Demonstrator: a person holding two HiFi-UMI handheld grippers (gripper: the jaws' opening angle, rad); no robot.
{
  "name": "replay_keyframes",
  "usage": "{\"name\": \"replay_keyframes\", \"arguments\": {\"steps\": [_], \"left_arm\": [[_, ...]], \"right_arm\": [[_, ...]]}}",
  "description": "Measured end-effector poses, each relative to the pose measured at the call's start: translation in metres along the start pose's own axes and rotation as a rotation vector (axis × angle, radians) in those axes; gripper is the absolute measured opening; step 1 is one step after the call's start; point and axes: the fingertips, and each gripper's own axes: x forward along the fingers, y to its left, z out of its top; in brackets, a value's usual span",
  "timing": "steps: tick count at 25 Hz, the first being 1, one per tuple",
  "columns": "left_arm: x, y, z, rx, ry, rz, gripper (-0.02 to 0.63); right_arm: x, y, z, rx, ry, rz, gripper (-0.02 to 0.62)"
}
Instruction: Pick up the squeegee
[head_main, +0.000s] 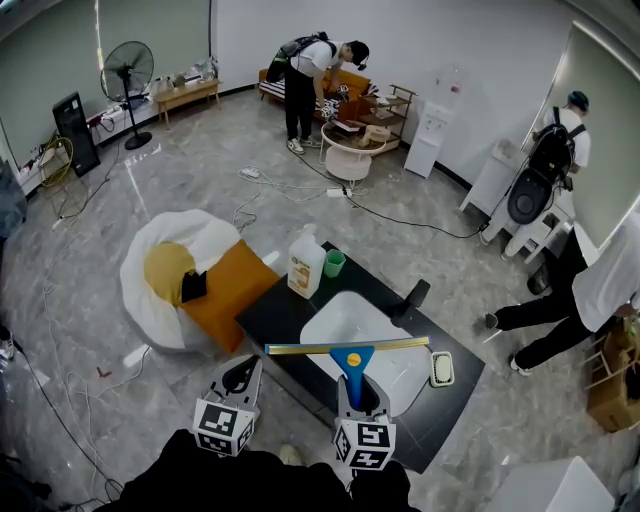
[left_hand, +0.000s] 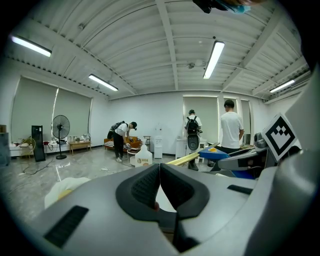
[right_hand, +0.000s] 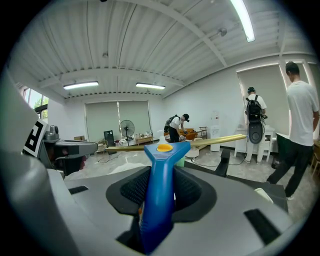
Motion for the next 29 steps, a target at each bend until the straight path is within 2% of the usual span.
{"name": "replay_keyframes", "arguments": {"steps": [29], "left_arm": [[-0.009,0.002,0.002,0.0,-0.008,-0.005,0.025]], "right_arm": [[-0.008,0.007,0.007,-0.007,-0.019,-0.005,0.143]]}}
